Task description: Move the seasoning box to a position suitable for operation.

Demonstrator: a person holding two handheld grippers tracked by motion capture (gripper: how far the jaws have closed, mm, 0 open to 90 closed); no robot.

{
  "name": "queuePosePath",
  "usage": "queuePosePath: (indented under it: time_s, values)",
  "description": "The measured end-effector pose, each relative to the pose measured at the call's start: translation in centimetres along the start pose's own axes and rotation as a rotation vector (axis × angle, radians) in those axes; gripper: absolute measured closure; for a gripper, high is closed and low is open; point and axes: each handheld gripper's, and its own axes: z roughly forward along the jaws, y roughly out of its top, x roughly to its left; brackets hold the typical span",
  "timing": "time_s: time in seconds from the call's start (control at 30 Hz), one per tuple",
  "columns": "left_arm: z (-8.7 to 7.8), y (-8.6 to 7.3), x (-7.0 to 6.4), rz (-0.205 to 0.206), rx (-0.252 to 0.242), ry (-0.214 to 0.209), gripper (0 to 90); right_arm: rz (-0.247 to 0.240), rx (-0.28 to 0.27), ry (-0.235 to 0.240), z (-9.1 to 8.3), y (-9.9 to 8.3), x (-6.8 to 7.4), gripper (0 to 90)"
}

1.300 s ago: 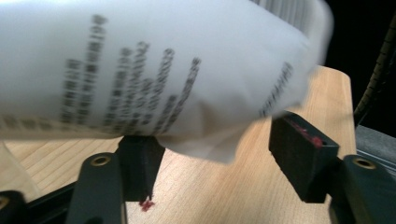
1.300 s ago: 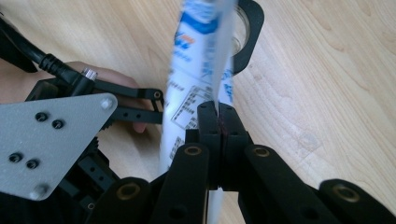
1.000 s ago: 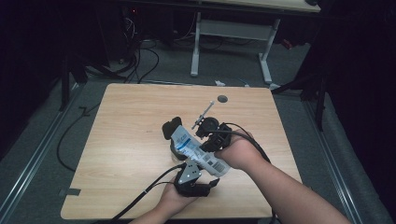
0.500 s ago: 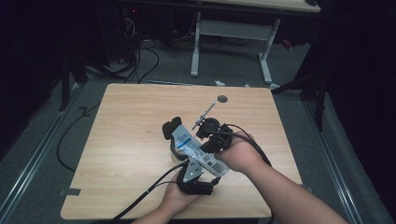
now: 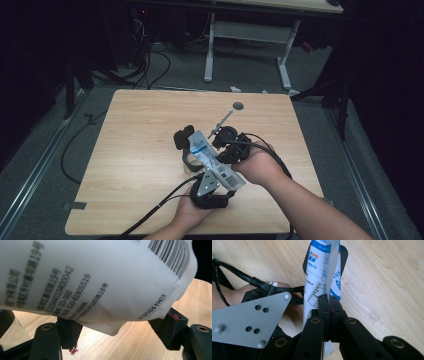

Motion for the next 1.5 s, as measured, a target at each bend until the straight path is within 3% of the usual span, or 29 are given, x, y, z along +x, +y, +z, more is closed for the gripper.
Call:
queuePosePath:
  time_s: [0.2,0.47,0.93,1.5]
  values:
    - [-0.6,0.0,0.1,0.007,0.008,-0.014,33.4,0.003,0.005,-0.004,0.1,-0.1,-0.1,90.0]
    - [-0.9,0.1,0.4,0.033,0.004,0.001,34.6,0.011,0.014,-0.016,0.2,0.0,-0.2,90.0]
    - [-1.1,0.3,0.4,-0.003,-0.018,0.023,32.2,0.01,0.014,-0.033,0.1,0.6,0.3,90.0]
    - [-1.3,0.2,0.7,0.013,0.009,0.034,36.6,0.032,0.035,-0.016,0.7,0.7,-0.3,90.0]
